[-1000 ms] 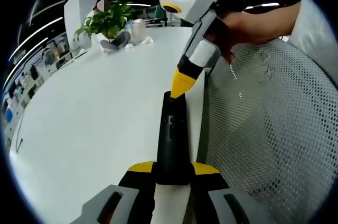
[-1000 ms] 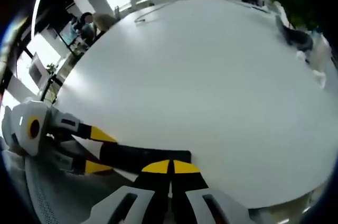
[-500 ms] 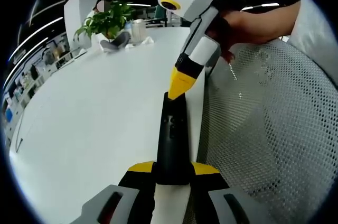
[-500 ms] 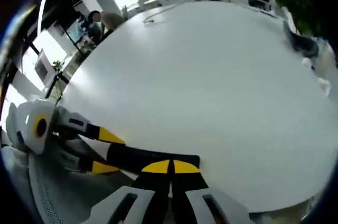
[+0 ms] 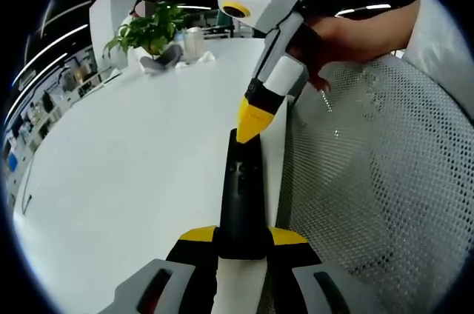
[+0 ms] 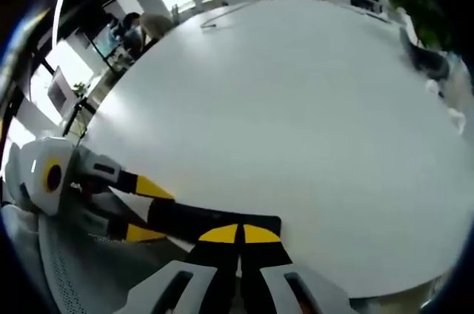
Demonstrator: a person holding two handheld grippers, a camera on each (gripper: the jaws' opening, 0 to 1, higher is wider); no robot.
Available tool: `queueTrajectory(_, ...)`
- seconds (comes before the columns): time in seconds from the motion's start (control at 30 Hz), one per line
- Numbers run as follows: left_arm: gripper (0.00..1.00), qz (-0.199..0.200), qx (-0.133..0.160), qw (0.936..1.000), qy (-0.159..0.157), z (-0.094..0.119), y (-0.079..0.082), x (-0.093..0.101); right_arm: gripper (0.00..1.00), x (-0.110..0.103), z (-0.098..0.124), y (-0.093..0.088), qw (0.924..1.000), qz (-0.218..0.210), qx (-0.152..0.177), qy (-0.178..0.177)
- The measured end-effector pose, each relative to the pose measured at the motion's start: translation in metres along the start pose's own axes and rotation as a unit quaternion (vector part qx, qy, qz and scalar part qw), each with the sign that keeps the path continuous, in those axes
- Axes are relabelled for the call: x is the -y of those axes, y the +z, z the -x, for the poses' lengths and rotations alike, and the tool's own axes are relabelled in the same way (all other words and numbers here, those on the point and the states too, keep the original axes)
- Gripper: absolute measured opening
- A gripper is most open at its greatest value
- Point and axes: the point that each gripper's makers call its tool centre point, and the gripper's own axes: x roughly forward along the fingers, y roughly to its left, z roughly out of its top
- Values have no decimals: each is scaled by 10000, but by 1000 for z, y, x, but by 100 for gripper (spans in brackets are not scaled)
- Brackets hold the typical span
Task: Press the specified remote control buttons in sequence, fully releasing each button before pressing the next.
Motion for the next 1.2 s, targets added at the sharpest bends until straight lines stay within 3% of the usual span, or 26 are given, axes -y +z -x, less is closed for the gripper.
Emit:
queueTrajectory(0.67,25,-7,3,10000,-22,-1,0,1,0,0,-1,-2,9999,96,-33,-72)
queueTrajectory(1.2,25,7,25,10000,-23,-1,1,2,0,-1,-3,-2,9975,660,-13,-267)
